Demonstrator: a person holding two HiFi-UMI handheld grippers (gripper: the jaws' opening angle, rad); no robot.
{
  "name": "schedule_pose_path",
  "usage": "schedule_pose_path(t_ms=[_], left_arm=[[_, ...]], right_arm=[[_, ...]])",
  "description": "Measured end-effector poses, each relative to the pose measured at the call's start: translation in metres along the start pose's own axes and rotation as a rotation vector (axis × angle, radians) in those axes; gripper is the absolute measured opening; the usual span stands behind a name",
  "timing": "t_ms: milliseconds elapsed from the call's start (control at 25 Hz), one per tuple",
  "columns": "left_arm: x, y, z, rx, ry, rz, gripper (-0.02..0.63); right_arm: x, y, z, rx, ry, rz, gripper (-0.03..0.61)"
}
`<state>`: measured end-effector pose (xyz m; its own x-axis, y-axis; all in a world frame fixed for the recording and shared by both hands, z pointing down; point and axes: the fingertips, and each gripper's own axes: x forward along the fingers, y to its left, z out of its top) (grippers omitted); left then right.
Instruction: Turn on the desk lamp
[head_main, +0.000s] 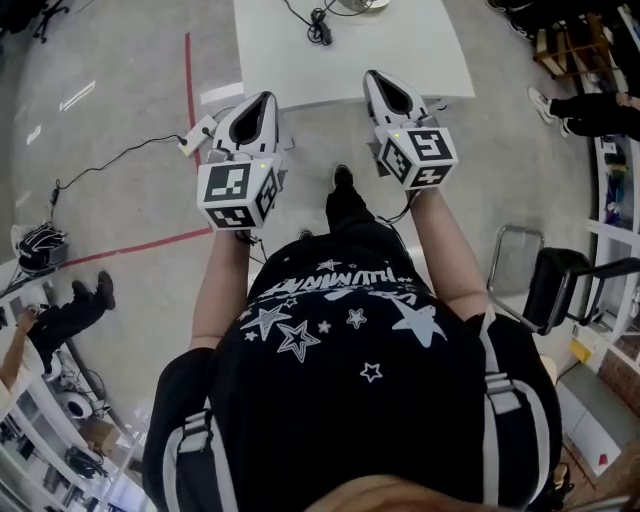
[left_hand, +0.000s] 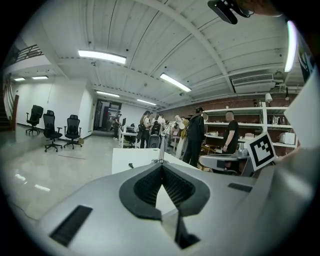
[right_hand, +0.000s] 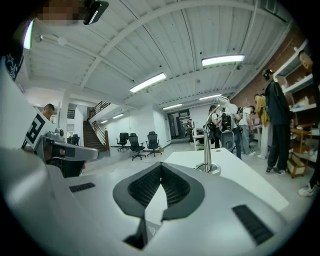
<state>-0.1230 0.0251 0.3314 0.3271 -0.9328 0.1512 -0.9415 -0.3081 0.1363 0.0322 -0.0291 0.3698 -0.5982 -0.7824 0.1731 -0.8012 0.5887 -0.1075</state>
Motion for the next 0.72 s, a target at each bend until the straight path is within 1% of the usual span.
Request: schedule_pose_path(t_ms=[400, 720], left_arm=[[0.077, 0.01, 0.004, -0.042, 0.007, 0.054, 0.008], [0.129, 0.006, -0.001, -0.065, 0.055, 0.093, 0.009]], right_arm=[[0.061, -0.062, 0.014, 0.008, 0.014, 0.059, 0.003], [0.092, -0.096, 0.011, 0.039, 0.041, 0.116, 0.003]])
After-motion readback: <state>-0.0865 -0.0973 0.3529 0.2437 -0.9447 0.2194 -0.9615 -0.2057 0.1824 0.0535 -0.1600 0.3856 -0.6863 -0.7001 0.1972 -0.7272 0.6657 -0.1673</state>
